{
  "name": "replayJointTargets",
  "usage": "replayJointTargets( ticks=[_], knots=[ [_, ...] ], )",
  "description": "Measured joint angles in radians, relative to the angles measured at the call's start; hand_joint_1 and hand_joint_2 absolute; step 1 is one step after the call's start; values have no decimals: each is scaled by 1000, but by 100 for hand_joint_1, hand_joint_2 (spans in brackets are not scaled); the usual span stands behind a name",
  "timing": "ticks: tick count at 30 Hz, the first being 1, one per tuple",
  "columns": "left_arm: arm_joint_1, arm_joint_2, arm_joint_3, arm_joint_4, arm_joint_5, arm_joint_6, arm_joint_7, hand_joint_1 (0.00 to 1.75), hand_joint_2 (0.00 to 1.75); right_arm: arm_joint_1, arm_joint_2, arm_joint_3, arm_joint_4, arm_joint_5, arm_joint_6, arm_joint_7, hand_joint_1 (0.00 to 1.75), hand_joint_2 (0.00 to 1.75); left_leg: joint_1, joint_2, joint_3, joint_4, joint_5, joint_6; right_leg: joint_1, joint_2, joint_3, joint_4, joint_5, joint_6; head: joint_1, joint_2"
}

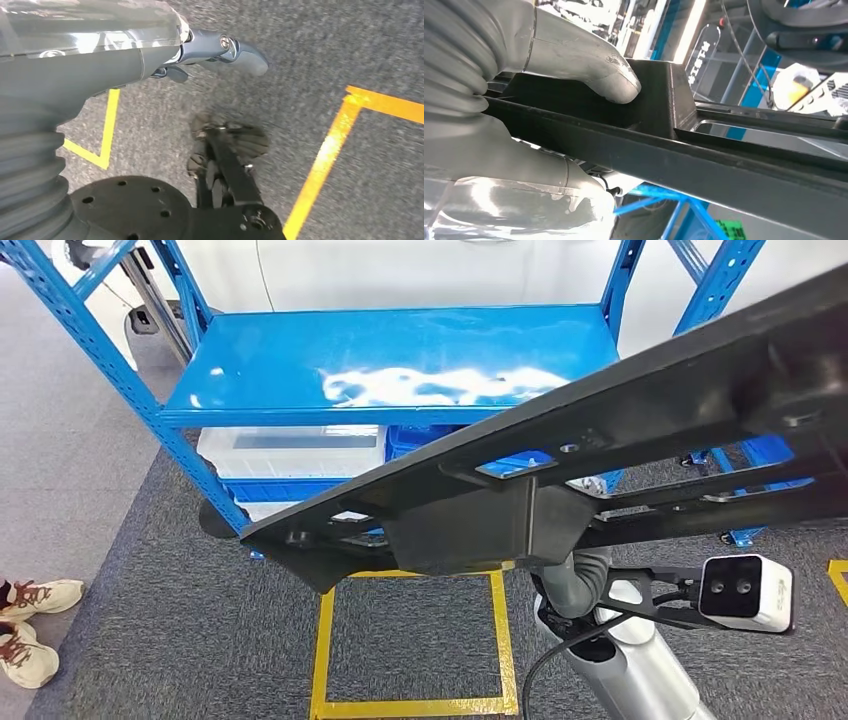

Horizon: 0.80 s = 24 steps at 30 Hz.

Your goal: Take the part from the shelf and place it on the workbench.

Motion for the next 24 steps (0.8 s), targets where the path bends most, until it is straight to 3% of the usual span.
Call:
replayJointTargets(
  ticks=[2,4,6,9,11,13,14,15,16,17,19,20,24],
  knots=[
    [0,0,0,0,-6,0,6,0,175,15,10,-8,-11,14,20,4,175,175,-3,-1,78,-81,46,14,5,0,-17,0,15,1,0,0],
    [-2,1,-1,0,-12,-2,9,0,175,29,22,-18,-23,29,39,5,175,175,-10,-1,183,-227,47,35,7,-1,-26,0,28,7,0,0],
    [-5,2,-2,-1,-15,-3,10,0,175,39,34,-25,-33,38,48,5,175,175,-18,-1,229,-304,27,47,3,-3,-26,-2,38,18,0,0],
    [-5,0,-5,-1,-17,-4,12,0,175,52,40,-32,-43,41,50,5,175,175,-16,1,231,-329,50,55,0,-4,-28,1,40,36,0,0],
    [-5,-1,-7,-1,-18,-6,12,0,175,58,42,-37,-50,45,51,5,175,175,-10,4,227,-344,71,61,-1,-2,-58,69,-13,44,0,0],
    [-4,-2,-8,-1,-22,-10,13,0,175,69,45,-44,-52,52,57,5,175,175,-11,4,212,-343,82,63,-4,-1,-108,196,-86,52,0,0],
    [-3,-2,-10,-1,-25,-12,13,0,175,76,48,-47,-53,58,62,5,175,175,-11,4,206,-341,85,63,-6,-1,-124,242,-105,56,0,0],
    [-2,-2,-11,-1,-29,-15,13,0,175,83,51,-50,-53,64,67,5,175,175,-11,4,200,-338,87,62,-7,-1,-121,255,-105,59,0,0],
    [-2,-3,-13,-1,-32,-18,14,0,175,88,56,-54,-55,71,73,5,175,175,-10,4,195,-333,88,60,-9,-2,-99,227,-87,62,0,0],
    [-1,-4,-15,-1,-36,-20,13,0,175,92,61,-59,-57,80,78,4,175,175,-9,4,190,-326,87,58,-12,-3,-59,165,-58,63,0,0],
    [-1,-6,-17,-1,-41,-23,12,0,175,100,74,-68,-64,100,86,-2,175,175,-11,3,180,-307,82,49,-13,-4,12,43,-23,56,0,0],
    [-1,-6,-18,-1,-44,-23,10,0,175,106,79,-73,-66,109,88,-6,175,175,-12,3,176,-300,80,44,-11,-4,28,12,-18,50,0,0],
    [-1,-6,-22,-1,-45,-23,6,0,175,130,98,-93,-69,124,98,-18,175,175,-11,4,168,-289,73,22,-8,3,25,1,-12,22,0,0]
  ],
)
